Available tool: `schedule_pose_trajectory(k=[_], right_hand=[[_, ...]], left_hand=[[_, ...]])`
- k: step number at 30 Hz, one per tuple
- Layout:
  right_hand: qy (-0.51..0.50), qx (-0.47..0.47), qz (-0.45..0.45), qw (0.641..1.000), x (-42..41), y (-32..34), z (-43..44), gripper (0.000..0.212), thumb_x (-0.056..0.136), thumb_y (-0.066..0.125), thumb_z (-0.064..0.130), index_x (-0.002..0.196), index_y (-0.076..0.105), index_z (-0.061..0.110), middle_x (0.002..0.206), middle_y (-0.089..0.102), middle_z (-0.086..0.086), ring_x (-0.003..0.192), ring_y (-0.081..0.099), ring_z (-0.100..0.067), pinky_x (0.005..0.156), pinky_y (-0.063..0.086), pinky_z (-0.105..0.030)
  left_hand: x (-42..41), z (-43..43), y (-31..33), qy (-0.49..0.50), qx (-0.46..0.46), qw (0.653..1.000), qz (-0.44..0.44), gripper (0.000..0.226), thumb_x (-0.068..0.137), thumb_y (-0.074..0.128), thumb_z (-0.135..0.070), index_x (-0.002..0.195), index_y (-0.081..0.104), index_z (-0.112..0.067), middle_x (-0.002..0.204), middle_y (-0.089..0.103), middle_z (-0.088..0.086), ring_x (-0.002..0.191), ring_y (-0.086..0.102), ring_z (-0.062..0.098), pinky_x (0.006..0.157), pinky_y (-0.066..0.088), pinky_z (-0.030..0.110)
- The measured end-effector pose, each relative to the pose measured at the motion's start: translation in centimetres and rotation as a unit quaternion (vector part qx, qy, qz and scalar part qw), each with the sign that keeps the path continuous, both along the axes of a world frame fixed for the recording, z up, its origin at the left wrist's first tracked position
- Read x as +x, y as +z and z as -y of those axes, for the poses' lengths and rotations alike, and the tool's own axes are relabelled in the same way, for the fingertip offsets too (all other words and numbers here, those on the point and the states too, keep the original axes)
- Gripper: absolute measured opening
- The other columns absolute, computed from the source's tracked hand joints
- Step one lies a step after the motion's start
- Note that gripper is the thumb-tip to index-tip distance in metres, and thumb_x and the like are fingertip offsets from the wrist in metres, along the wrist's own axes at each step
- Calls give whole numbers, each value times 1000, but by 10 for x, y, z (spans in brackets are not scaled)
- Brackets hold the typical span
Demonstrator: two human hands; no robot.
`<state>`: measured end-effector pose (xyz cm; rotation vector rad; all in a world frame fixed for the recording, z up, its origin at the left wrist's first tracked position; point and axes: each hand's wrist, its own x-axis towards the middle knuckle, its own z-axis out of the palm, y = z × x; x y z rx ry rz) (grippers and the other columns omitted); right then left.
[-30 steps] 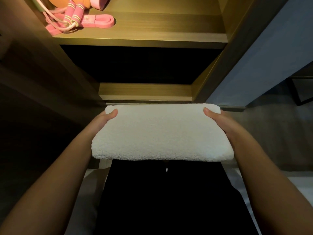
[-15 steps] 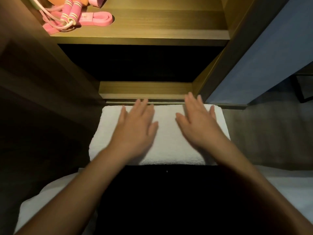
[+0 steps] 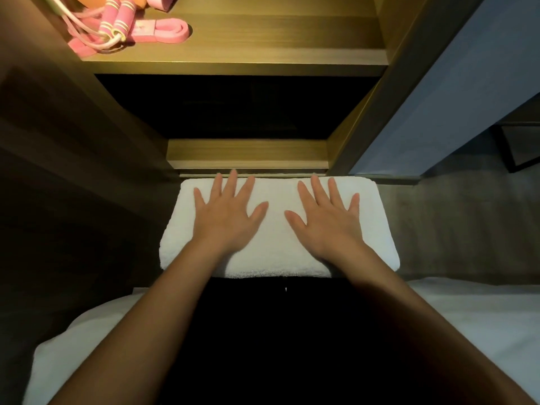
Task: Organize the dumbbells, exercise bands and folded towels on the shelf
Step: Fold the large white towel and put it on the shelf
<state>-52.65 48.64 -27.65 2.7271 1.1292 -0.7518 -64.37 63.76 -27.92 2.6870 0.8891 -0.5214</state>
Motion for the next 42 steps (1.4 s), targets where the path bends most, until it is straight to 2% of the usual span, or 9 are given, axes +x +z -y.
schedule_pose_trajectory(k=[9,13,17,22,27,30,33,37,42], right_hand=[[-34,-13,-10,999,9,1,0,81,86,5,78,153,-13,35,159,-28,-3,145,-24,-35,114,-8,-64],[-18,-21,8,1000,3,-2,-4,81,86,5,77,153,-13,34,159,-26,-3,146,-23,-36,114,-7,-65],[-33,-14,-4,999,6,-1,1,79,88,6,76,153,-13,35,159,-28,-1,146,-23,-33,114,-8,-63],[-33,-5,3,999,7,-1,4,82,84,6,78,153,-13,36,159,-27,-2,146,-22,-35,114,-8,-63],[-27,-3,0,1000,6,-2,2,83,83,4,78,153,-12,36,159,-26,-2,146,-22,-35,114,-8,-63],[-26,-6,4,1000,6,-2,3,82,85,5,77,153,-12,35,160,-26,-2,146,-22,-35,114,-8,-64],[-26,-9,7,1000,6,-1,4,80,86,6,77,153,-12,35,160,-25,-2,146,-22,-35,113,-8,-64],[-27,-11,1,1000,6,1,4,80,87,8,76,153,-11,35,160,-25,-2,146,-21,-34,114,-8,-63],[-42,10,-29,999,7,18,4,75,94,13,68,155,-8,30,160,-23,-3,146,-23,-32,115,-11,-62]], left_hand=[[-26,-65,2,154,-58,985,-48,70,98,10,-63,157,4,-25,164,-6,2,150,-9,26,118,0,59],[-4,-12,32,29,71,996,39,65,101,16,-47,156,3,-16,163,-9,5,150,-12,23,120,-6,51],[-10,50,22,-93,25,994,48,64,101,12,-49,156,-5,-22,162,-15,-3,149,-16,14,121,-7,47],[-52,-5,3,37,-7,998,46,71,96,10,-61,155,-9,-26,160,-19,-8,148,-14,11,122,-1,45],[-71,-32,8,187,-176,966,35,66,101,17,-54,155,-8,-26,162,-15,-9,150,10,20,114,24,47],[-64,-34,14,199,-93,975,18,65,104,22,-40,155,-10,-18,163,-16,5,150,-5,26,121,9,52],[-41,-14,33,154,40,980,120,75,98,34,-29,154,-13,-12,162,-17,8,149,-15,24,120,-6,47],[-14,17,23,12,19,995,101,65,100,21,-49,156,-5,-26,162,-15,-3,149,-15,19,120,-7,51],[-15,14,2,17,-7,999,47,63,100,17,-53,156,0,-30,163,-12,-3,150,-13,18,121,-6,50]])
